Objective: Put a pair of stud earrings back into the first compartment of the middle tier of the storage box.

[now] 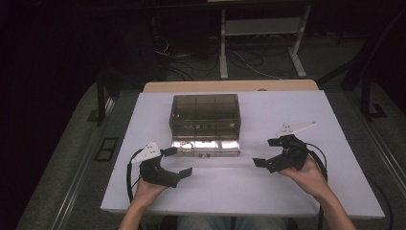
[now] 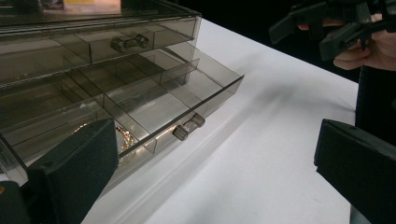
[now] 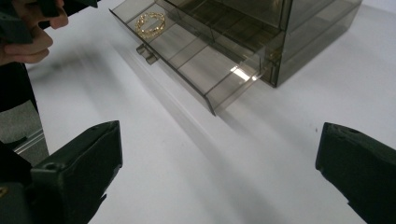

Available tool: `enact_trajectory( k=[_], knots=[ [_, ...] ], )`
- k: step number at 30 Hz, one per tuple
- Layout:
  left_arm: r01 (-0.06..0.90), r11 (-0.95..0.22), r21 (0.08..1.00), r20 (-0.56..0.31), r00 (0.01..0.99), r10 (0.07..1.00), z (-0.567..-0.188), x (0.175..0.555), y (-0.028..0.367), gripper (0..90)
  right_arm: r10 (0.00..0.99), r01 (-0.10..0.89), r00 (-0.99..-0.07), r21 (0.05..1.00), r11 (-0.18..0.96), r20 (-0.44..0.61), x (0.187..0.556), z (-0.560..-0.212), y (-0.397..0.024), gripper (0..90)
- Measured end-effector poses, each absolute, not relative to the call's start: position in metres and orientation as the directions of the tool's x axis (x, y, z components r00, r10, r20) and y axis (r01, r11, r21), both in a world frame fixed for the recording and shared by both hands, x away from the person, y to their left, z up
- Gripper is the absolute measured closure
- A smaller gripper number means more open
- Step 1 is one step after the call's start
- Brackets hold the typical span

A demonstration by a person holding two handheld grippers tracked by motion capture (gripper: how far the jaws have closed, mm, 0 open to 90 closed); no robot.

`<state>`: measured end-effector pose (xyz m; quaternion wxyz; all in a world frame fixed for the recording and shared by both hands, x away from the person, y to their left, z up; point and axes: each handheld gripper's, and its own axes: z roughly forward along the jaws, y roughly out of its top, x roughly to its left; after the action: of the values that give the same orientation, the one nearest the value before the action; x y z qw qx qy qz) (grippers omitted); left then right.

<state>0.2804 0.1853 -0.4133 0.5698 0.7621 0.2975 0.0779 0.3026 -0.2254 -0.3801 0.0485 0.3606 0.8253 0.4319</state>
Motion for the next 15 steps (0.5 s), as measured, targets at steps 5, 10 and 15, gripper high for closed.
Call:
enact_trajectory(
  k=[5,10,15],
  knots=[
    [0.365,-0.176,0.914,-0.219,0.811,0.543,-0.413,0.281,0.185,0.0,0.647,0.565,-0.722,0.748,0.347,0.245,0.296,-0.388,-0.232,0.1],
    [0.365,-0.175,0.914,-0.219,0.81,0.543,-0.413,0.281,0.185,0.0,0.66,0.581,-0.706,0.744,0.332,0.256,0.291,-0.394,-0.241,0.1],
    [0.364,-0.174,0.915,-0.219,0.81,0.544,-0.413,0.28,0.185,0.0,0.667,0.579,-0.698,0.754,0.31,0.261,0.284,-0.399,-0.251,0.1]
  ],
)
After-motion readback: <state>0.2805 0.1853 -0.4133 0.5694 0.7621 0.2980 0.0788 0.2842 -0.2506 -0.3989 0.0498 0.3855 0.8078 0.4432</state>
